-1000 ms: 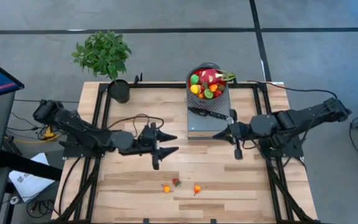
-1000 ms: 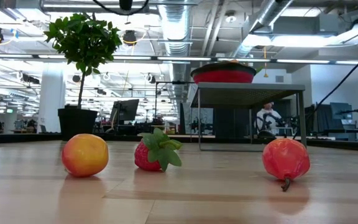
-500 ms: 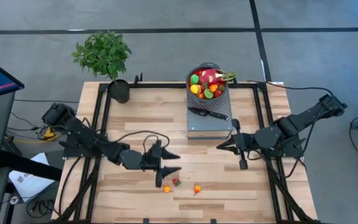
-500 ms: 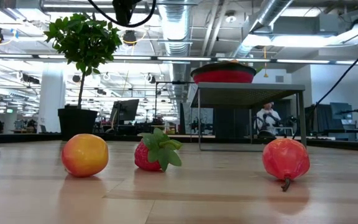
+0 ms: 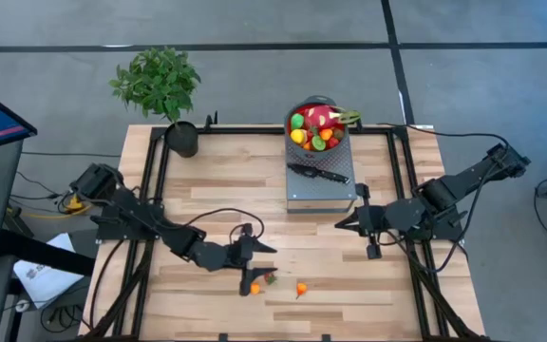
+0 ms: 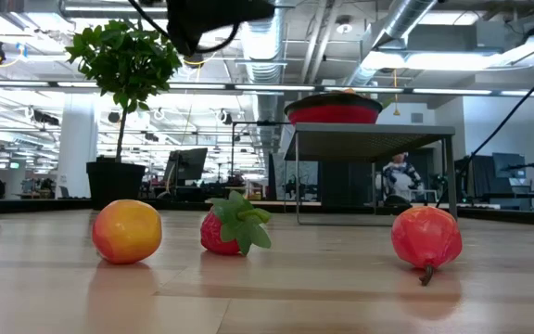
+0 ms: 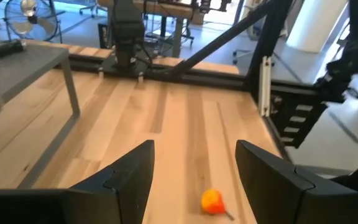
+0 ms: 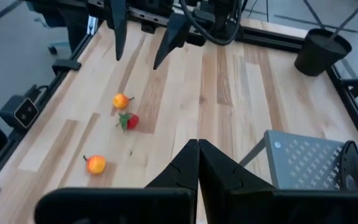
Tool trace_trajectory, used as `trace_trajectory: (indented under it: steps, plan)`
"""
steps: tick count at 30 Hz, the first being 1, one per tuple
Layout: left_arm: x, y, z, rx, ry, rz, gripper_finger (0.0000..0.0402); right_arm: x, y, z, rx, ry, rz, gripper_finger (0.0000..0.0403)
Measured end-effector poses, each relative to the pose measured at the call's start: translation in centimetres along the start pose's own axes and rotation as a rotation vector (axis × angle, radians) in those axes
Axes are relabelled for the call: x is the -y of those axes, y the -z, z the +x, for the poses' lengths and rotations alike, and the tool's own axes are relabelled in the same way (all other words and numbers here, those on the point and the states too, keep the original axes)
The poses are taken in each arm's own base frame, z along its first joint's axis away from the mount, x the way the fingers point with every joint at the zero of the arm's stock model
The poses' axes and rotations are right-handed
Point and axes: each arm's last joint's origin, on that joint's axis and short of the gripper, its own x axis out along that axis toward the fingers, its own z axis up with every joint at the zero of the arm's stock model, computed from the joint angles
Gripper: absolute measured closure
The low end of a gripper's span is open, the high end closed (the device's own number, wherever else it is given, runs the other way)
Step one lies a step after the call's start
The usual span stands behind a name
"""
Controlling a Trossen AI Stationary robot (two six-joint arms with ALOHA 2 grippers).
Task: Pick & Place Fruit
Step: Put the strawberry into the red colander on the shelf
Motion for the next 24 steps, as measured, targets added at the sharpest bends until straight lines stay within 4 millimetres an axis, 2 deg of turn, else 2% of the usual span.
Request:
trace_trajectory:
  steps: [7,12,18,24]
  plan:
    - [-0.8,1.4,1.2,-0.052,-0.044,-0.011,0.0183,0.0,0.4,0.0,-0.035,0.000,-0.042,0.0402]
    - [-1.0,1.6,1.4,-0.059,-0.053,-0.055,0.0183,-0.2,0.7,-0.2,-0.021,-0.017,-0.090,0.0402]
    - [-0.7,1.7,1.3,-0.059,-0.044,-0.063,0.0183,0.0,4.0,0.2,0.054,-0.020,-0.056,0.0403]
    - [-0.7,2.0,1.2,-0.092,-0.023,-0.052,0.0183,0.7,6.4,-1.0,0.208,-0.030,0.015,0.0403]
